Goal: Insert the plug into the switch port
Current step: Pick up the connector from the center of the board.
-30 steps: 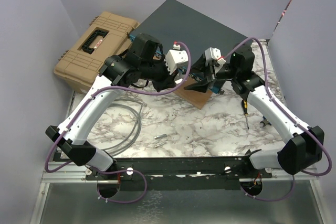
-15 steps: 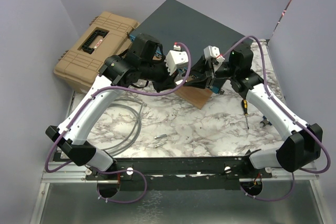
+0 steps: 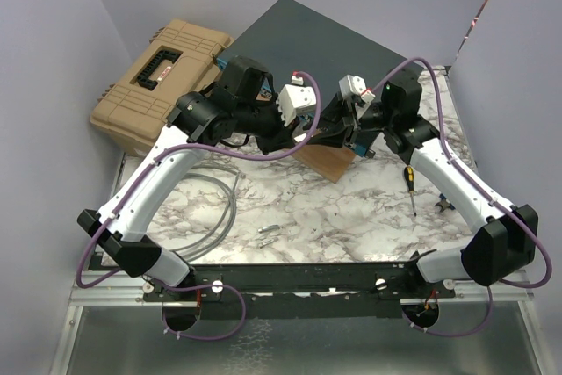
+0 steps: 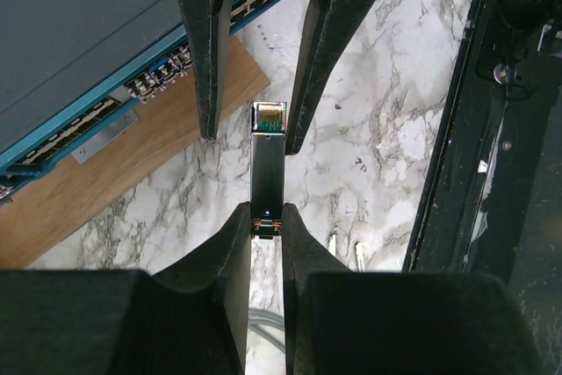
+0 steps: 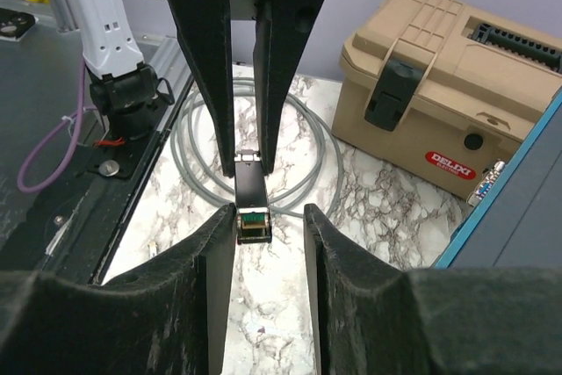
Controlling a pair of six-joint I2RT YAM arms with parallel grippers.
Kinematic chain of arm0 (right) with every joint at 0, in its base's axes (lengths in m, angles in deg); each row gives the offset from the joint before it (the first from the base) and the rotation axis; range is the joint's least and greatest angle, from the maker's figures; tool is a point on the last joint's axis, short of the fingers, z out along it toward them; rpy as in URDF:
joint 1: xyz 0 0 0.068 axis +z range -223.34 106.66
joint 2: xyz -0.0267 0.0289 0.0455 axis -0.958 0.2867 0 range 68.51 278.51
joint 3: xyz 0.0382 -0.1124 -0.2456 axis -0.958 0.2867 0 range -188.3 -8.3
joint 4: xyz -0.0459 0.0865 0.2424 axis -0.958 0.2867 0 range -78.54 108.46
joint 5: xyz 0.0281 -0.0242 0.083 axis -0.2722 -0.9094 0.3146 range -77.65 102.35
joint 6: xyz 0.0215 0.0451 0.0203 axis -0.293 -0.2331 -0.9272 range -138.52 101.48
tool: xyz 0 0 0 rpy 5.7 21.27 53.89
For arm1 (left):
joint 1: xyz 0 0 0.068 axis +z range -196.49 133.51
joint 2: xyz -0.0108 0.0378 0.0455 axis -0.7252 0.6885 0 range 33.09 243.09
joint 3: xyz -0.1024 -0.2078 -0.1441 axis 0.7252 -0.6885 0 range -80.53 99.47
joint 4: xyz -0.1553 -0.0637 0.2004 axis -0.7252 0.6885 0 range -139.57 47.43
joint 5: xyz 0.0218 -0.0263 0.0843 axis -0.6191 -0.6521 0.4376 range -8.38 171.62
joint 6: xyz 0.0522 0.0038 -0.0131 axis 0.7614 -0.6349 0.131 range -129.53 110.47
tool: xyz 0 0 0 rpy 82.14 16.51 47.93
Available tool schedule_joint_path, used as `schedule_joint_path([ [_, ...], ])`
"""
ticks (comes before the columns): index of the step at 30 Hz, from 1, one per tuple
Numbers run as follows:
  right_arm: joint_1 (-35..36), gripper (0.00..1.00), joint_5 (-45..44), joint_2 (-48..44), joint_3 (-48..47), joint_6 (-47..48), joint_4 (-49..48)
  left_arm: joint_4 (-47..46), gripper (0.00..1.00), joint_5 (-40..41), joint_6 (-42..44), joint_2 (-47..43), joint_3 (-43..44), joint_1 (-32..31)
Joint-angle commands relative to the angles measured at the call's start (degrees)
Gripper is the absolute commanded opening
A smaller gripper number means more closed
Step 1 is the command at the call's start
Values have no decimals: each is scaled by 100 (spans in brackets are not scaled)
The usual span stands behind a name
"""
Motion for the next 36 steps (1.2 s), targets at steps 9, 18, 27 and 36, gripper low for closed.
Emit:
schedule_joint_path([
  [9, 63, 32, 104, 78, -219, -132, 75, -83, 0, -159, 73, 59, 36, -16],
  [18, 64, 12, 31, 182, -447, 204, 725, -226, 0, -108, 55, -44, -72, -20],
  [27, 62, 0, -31, 135, -426, 105, 578, -958, 35, 183, -93, -520, -764, -11],
  [36, -20, 0, -241, -64, -53, -651, -616, -2939, 52, 47, -801, -1611, -2304, 468],
])
